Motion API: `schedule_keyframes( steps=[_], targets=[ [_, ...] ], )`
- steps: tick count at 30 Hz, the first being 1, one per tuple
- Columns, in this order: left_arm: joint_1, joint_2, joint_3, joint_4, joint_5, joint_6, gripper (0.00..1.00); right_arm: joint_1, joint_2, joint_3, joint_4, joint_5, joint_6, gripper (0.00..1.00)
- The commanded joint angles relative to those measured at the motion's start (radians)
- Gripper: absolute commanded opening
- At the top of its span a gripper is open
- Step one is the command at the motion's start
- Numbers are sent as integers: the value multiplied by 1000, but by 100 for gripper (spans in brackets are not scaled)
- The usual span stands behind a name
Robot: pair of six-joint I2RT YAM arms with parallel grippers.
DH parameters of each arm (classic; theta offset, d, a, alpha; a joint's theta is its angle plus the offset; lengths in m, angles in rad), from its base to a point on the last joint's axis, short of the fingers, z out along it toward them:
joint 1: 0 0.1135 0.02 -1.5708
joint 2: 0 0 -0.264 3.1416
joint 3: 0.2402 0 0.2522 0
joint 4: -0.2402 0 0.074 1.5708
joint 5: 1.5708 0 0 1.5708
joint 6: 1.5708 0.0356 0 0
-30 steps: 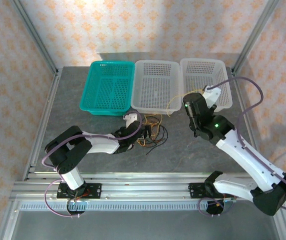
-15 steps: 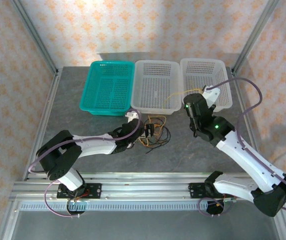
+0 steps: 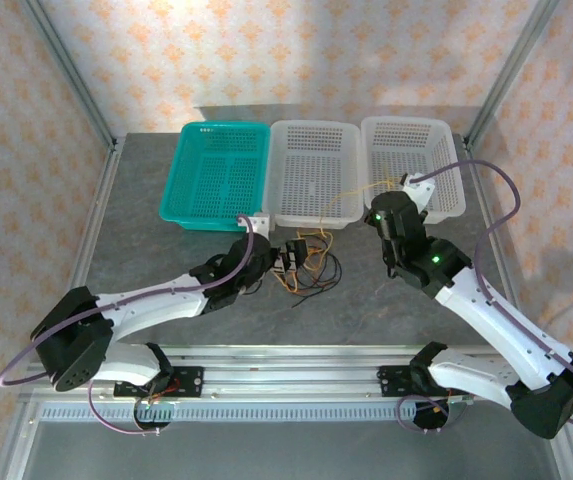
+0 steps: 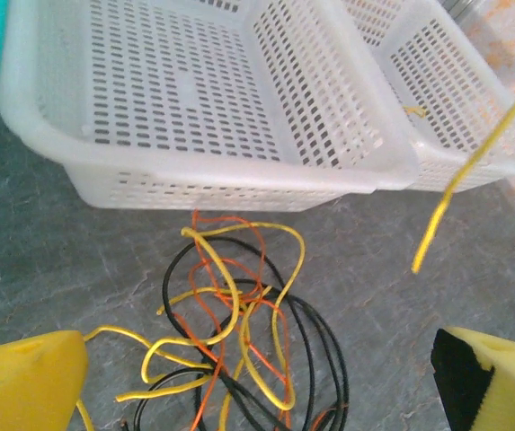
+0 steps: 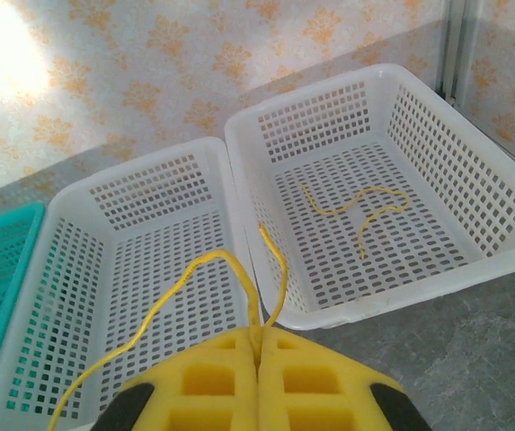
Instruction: Untangle the cables
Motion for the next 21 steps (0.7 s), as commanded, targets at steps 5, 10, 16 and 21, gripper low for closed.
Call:
schedule_keyframes(
  steps=[5, 10, 16, 21],
  targets=[
    [-3, 35, 181, -50, -17, 99, 99, -8, 40, 46, 1, 138, -31, 0],
    [4, 130, 301, -54, -2, 115, 99, -89, 82, 101, -18, 164, -74, 0],
    [18, 274, 479, -103, 16, 127, 99, -274, 142, 170, -17, 121, -125, 0],
    [30, 392, 638, -138, 44, 145, 99, -410, 256, 235, 6, 158, -155, 0]
  ],
)
